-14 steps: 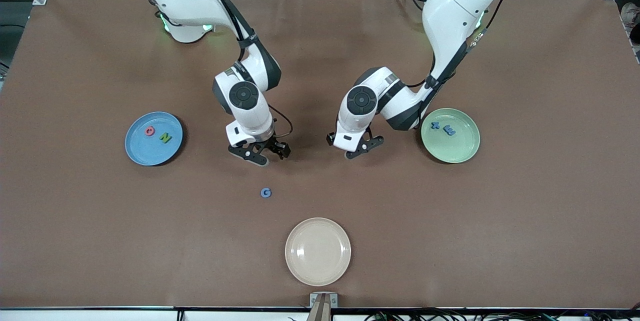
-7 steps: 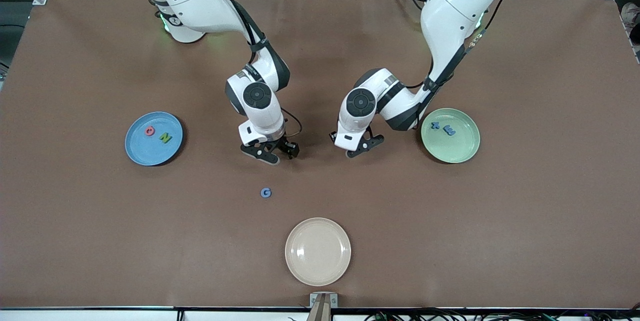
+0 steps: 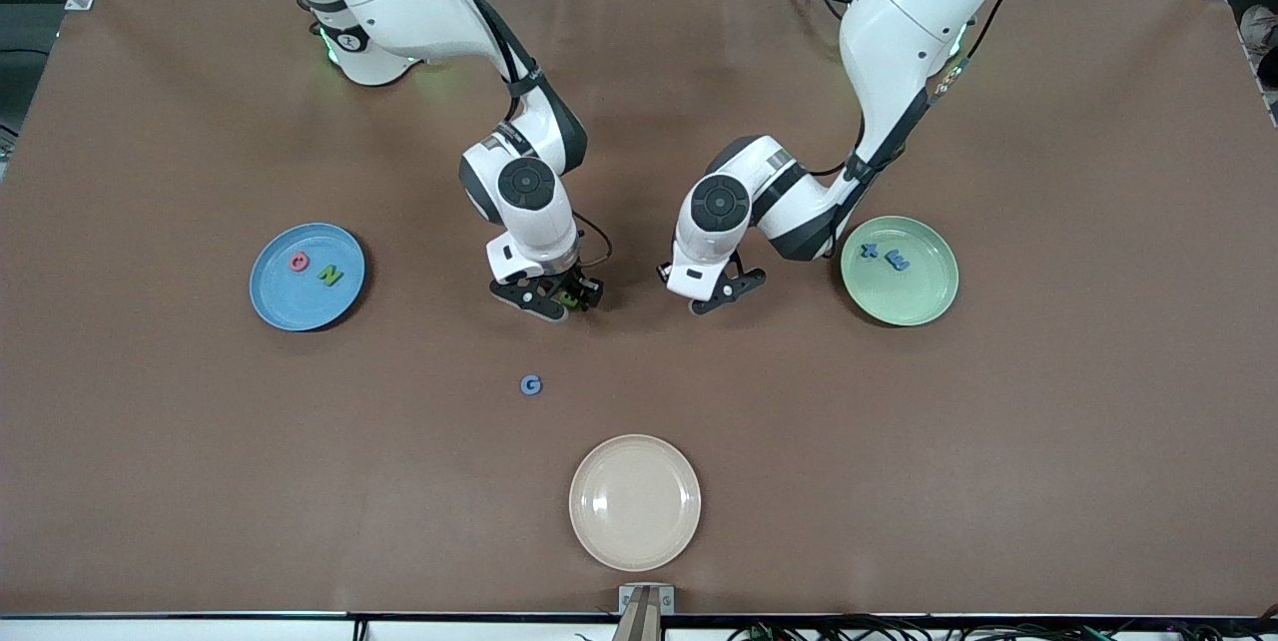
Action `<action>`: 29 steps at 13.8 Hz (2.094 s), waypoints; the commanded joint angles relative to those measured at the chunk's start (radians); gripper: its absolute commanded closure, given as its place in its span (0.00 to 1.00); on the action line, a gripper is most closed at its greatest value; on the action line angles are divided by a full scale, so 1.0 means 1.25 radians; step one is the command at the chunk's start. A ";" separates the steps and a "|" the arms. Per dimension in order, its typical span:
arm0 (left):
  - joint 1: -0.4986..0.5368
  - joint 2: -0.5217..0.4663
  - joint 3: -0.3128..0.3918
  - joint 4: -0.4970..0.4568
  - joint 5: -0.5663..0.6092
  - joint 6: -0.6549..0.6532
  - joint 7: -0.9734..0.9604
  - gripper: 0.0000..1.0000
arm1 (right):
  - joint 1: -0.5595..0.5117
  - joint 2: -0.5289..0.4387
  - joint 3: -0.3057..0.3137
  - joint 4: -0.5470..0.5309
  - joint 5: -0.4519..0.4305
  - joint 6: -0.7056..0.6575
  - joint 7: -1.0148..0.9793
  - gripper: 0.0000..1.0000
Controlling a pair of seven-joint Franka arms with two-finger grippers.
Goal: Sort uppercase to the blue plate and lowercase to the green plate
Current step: 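Grasp the green u with the left gripper while the right gripper grasps the B, then drop the u on the green plate while the right gripper drops the B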
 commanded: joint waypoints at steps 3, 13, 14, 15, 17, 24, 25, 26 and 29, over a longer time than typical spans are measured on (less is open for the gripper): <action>-0.005 -0.004 0.009 -0.013 0.031 0.004 -0.027 0.75 | 0.008 0.011 -0.005 0.012 0.004 -0.002 0.014 0.78; 0.075 -0.150 -0.013 -0.053 0.044 -0.082 0.059 0.88 | -0.108 -0.129 -0.012 -0.051 -0.013 -0.210 -0.216 0.97; 0.110 -0.183 -0.032 -0.080 0.044 -0.098 0.103 0.88 | -0.145 -0.170 -0.015 -0.097 -0.028 -0.210 -0.276 0.97; 0.140 -0.206 -0.048 -0.100 0.044 -0.106 0.136 0.88 | -0.173 -0.200 -0.016 -0.132 -0.039 -0.210 -0.325 0.97; 0.215 -0.253 -0.078 -0.149 0.044 -0.112 0.217 0.88 | -0.243 -0.271 -0.017 -0.206 -0.078 -0.210 -0.421 0.97; 0.398 -0.314 -0.094 -0.249 0.047 -0.113 0.487 0.88 | -0.502 -0.510 -0.016 -0.422 -0.133 -0.211 -0.784 0.95; 0.415 -0.314 -0.094 -0.257 0.052 -0.105 0.502 0.88 | -0.545 -0.524 -0.016 -0.434 -0.135 -0.213 -0.828 0.89; 0.429 -0.313 -0.094 -0.272 0.054 -0.088 0.510 0.88 | -0.577 -0.533 -0.015 -0.442 -0.133 -0.221 -0.862 0.88; 0.479 -0.303 -0.093 -0.338 0.055 0.016 0.552 0.88 | -0.608 -0.572 -0.015 -0.493 -0.131 -0.224 -0.898 0.89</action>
